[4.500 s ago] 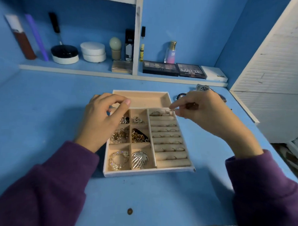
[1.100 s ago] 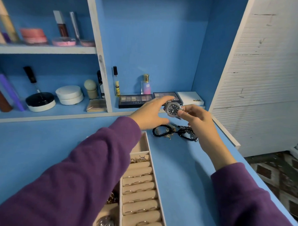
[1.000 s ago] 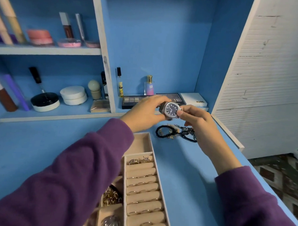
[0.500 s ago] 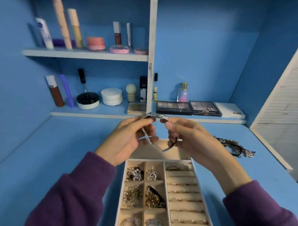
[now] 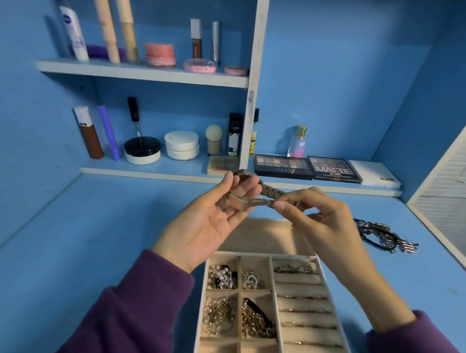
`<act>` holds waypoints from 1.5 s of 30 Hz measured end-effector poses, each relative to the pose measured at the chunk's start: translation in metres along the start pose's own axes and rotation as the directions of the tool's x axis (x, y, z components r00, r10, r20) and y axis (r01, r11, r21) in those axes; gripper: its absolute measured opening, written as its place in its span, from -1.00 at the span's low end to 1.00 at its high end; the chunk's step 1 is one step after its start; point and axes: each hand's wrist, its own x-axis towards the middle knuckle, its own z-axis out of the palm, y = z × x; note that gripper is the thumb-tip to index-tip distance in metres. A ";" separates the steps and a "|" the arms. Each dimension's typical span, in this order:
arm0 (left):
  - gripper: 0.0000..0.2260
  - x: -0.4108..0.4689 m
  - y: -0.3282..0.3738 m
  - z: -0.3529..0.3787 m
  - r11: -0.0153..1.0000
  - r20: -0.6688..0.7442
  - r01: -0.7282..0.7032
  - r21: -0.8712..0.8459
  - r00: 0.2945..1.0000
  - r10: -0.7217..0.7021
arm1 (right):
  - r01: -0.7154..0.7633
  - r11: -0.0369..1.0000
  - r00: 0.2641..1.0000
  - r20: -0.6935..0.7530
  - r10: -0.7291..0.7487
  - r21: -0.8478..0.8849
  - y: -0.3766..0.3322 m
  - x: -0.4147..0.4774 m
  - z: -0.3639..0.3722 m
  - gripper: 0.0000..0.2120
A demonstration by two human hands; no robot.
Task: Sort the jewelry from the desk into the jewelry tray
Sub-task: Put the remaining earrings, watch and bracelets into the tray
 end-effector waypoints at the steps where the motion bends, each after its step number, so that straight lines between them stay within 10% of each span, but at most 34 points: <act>1: -0.87 0.000 -0.001 0.000 0.999 -0.008 0.000 0.052 1.000 0.001 | -0.003 0.999 0.998 -0.059 0.000 -0.048 0.001 0.000 0.000 -0.96; 6: -0.86 -0.005 -0.010 0.006 0.977 0.033 -0.062 0.204 0.998 0.057 | -0.015 0.997 0.981 -0.196 0.000 -0.072 -0.001 -0.001 0.001 -0.94; 20: -0.83 -0.007 -0.032 0.011 0.772 -0.013 -0.326 0.545 0.918 0.397 | -0.334 0.801 0.943 0.191 0.274 0.496 -0.002 -0.010 0.009 -0.80; 40: -0.75 -0.006 -0.028 0.009 0.838 -0.201 -0.061 0.542 0.959 0.200 | -0.161 0.959 0.982 0.134 0.133 0.234 -0.001 -0.010 -0.002 -0.87; 45: -0.65 -0.006 -0.020 0.009 0.872 -0.107 0.056 0.486 0.994 -0.004 | 0.352 0.882 0.916 0.310 -0.255 -0.314 0.003 -0.009 -0.002 -0.83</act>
